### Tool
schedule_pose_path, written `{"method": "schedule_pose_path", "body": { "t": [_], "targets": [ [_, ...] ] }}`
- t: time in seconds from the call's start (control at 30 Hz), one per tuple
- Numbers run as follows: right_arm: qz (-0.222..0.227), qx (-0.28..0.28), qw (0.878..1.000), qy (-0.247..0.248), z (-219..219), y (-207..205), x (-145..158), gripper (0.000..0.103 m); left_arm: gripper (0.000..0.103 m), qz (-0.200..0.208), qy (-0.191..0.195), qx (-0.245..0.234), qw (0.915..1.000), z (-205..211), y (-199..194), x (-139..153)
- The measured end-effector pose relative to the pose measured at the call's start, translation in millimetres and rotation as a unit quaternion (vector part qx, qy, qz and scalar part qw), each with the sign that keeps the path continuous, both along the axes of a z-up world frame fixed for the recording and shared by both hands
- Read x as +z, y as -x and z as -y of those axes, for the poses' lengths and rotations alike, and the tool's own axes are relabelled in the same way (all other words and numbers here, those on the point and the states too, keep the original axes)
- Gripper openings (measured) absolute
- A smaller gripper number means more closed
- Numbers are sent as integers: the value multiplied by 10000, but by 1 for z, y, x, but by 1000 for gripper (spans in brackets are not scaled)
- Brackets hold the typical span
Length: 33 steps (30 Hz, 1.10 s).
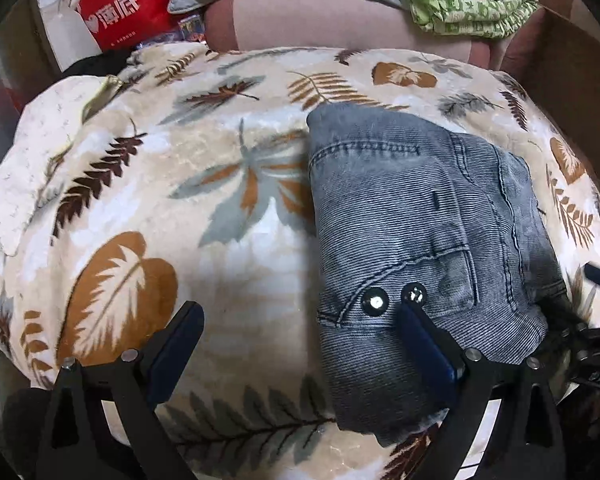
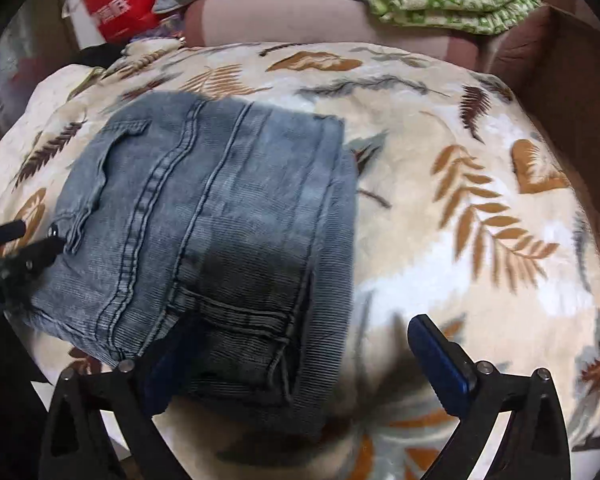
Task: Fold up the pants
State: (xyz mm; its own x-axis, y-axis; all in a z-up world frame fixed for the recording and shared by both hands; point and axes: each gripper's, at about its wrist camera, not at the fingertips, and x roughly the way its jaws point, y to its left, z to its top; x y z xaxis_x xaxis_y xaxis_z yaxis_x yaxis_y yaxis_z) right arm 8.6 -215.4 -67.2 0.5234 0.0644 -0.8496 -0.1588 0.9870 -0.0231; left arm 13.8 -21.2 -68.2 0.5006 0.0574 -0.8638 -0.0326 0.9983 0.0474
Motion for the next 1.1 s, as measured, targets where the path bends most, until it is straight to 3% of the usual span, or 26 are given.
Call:
{"method": "schedule_pose_path", "body": {
  "t": [0.13, 0.23, 0.27, 0.47, 0.6, 0.7, 0.83, 0.97, 1.1],
  "targets": [
    [519, 23, 9986, -136, 0, 22, 20, 103, 98, 5, -85, -65, 9999, 2, 1, 0],
    [72, 203, 9992, 342, -12, 17, -16, 102, 98, -39, -3, -17, 10000, 2, 2, -2],
    [205, 126, 9995, 207, -7, 18, -14, 103, 98, -3, -33, -9, 10000, 2, 2, -1],
    [13, 135, 9999, 55, 5, 12, -4, 103, 97, -9, 12, -39, 10000, 0, 3, 1],
    [-160, -55, 9980, -606, 26, 5, -1, 103, 97, 133, 350, 52, 9993, -12, 3, 10],
    [-373, -305, 9876, -1495, 50, -4, 6, 103, 97, 242, 752, 296, 9964, -30, -4, 16],
    [-874, -362, 9549, -2816, 76, -30, 5, 103, 97, 39, 1559, 449, 9867, -48, -24, 12],
    [-1233, -284, 9282, -3499, 80, -56, -6, 103, 97, -152, 2181, 354, 9752, -44, -44, 7],
    [-1497, -359, 9128, -3784, 79, -75, -21, 103, 97, -291, 2235, 296, 9738, -33, -59, -2]
  ]
}}
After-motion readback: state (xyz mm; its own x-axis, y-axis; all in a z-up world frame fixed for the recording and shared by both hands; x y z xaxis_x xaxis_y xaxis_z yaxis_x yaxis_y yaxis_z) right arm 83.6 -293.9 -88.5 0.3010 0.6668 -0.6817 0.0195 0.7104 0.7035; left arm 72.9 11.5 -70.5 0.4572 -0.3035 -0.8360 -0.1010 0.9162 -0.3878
